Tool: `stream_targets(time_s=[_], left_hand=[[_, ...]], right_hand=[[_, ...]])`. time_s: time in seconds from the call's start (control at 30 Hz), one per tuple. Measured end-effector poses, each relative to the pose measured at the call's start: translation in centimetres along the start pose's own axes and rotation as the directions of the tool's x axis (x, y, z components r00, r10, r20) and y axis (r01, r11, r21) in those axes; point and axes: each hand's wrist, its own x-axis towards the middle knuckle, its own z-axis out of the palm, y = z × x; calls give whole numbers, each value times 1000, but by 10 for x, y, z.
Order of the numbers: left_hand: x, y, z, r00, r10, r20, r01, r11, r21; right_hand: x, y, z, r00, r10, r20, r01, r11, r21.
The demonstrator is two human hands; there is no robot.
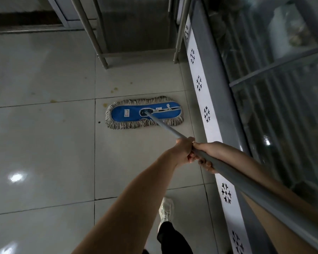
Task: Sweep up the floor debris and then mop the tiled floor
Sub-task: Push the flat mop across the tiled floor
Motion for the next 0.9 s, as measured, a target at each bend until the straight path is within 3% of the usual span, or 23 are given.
stream_targets(time_s=[0.53,0.9], left_hand=[[91,198,-49,999,-28,-29,27,999,-28],[124,284,-108,999,-28,-33,29,999,27]], right_hand=[[42,-219,-33,999,48,9,-48,995,-83],[62,-320,-14,998,32,46,-31,999,-20]])
